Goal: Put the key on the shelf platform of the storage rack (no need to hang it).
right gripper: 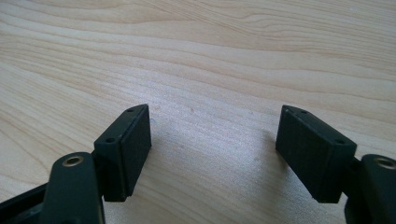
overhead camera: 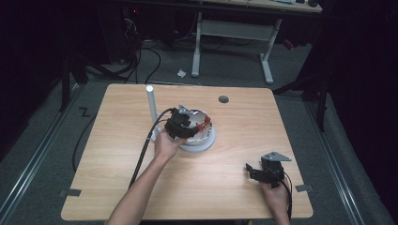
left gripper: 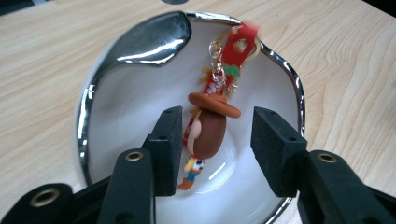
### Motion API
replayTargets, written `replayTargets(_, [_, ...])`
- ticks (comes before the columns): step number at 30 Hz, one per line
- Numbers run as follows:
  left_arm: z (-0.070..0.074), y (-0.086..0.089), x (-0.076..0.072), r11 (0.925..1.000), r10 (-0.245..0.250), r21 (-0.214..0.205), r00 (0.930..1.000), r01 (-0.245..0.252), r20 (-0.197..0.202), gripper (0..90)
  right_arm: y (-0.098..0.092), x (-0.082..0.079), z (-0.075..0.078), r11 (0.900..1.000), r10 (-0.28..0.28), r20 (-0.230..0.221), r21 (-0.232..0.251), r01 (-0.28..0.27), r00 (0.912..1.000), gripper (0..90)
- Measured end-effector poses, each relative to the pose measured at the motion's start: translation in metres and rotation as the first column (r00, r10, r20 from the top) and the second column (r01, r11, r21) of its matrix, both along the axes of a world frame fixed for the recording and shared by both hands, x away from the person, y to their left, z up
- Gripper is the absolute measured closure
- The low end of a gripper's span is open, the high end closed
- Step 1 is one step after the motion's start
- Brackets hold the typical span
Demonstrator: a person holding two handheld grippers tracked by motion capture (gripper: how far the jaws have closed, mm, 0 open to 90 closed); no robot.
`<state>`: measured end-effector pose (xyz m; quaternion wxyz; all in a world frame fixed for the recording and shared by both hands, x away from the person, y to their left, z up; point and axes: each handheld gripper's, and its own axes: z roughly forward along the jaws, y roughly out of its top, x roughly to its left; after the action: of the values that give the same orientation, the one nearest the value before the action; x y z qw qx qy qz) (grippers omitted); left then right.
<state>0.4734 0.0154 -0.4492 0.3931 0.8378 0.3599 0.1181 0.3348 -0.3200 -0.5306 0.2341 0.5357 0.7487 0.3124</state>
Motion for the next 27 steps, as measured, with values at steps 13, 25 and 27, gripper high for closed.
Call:
replayTargets(13, [0.014,0.017,-0.015,0.9992,0.001,-0.040,0.9995,0.000,0.032,46.9,0.000,0.000,0.000,1.0000,0.001,0.000,0.000,-0.001,1.0000,26.9])
replayTargets(25, [0.026,0.041,-0.032,0.9953,0.014,-0.096,0.9997,-0.012,0.021,38.1,0.000,0.000,0.000,1.0000,0.001,0.001,0.000,-0.001,1.0000,26.9])
replayTargets(27, [0.031,0.047,-0.039,0.9964,0.025,-0.082,0.9987,-0.021,0.044,37.5,0.000,0.000,0.000,1.0000,0.001,0.001,-0.001,-0.001,1.0000,26.9])
